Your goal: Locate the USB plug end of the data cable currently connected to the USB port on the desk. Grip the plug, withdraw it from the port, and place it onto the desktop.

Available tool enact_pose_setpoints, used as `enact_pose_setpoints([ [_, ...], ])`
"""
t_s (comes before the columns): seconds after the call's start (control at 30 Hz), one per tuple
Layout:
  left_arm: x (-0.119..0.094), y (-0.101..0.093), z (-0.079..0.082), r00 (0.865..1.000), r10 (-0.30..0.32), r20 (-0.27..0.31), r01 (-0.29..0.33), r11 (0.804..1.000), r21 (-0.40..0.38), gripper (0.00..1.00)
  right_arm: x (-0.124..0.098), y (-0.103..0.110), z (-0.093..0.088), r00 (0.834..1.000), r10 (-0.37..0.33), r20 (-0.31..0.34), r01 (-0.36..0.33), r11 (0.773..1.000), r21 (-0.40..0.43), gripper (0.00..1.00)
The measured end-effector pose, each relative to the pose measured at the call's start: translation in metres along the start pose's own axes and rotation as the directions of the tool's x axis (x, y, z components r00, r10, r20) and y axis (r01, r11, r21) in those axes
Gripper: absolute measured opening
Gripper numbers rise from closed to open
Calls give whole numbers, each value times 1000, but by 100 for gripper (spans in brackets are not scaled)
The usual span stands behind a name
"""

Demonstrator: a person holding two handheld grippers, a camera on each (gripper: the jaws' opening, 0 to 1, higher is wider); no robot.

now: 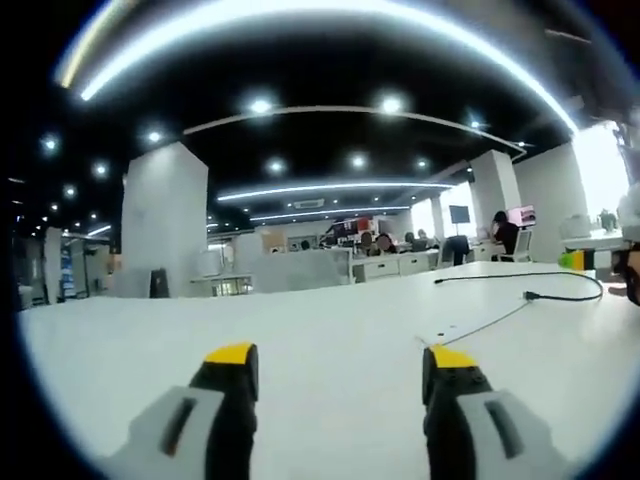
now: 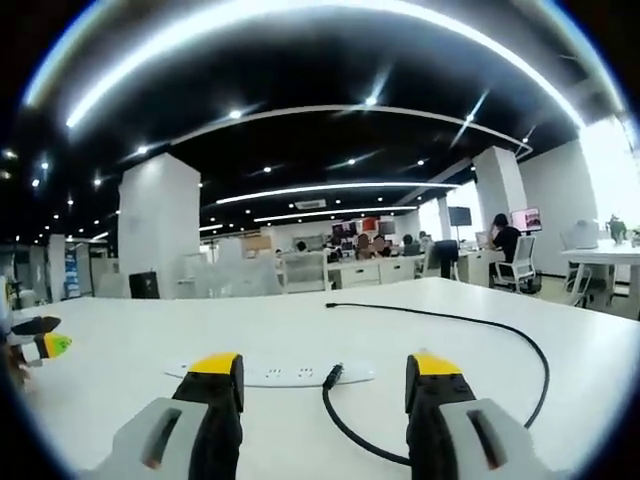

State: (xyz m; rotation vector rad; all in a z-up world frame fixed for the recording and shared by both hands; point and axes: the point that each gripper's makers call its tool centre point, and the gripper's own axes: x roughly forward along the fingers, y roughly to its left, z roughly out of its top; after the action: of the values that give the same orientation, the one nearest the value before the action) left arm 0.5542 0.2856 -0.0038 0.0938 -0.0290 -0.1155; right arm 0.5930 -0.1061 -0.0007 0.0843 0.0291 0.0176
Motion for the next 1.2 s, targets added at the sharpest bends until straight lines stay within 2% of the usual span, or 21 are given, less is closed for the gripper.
enact_pose_setpoints([
  [0.07,2,7,3,1000,-1,-4,0,1000,-23,67,-3,0,1,1000,1,-4,-1,1000,6,66],
  [0.2,-3,11,5,1000,3,-5,-3,999,-34,67,-20,1,3,1000,-1,4,1,1000,10,66],
  [0.37,-11,18,8,1000,15,-12,-16,999,-31,68,-29,-1,6,1000,3,2,-3,1000,12,66],
  [0.6,-35,23,15,1000,19,3,-19,999,-35,69,-46,-1,14,999,34,1,-34,999,19,66],
  [0.67,-40,24,17,1000,18,2,-18,999,-28,69,-43,-1,16,999,39,0,-39,999,20,66],
  [0.97,-87,20,46,998,-4,64,6,1000,-31,71,-79,5,29,996,84,23,-85,995,46,66],
  [1.1,-102,21,50,998,-7,70,8,1000,-18,72,-96,2,34,995,92,37,-94,994,62,66],
  [1.2,-118,24,53,995,-11,97,15,999,-34,72,-108,-1,37,994,96,52,-100,992,80,66],
])
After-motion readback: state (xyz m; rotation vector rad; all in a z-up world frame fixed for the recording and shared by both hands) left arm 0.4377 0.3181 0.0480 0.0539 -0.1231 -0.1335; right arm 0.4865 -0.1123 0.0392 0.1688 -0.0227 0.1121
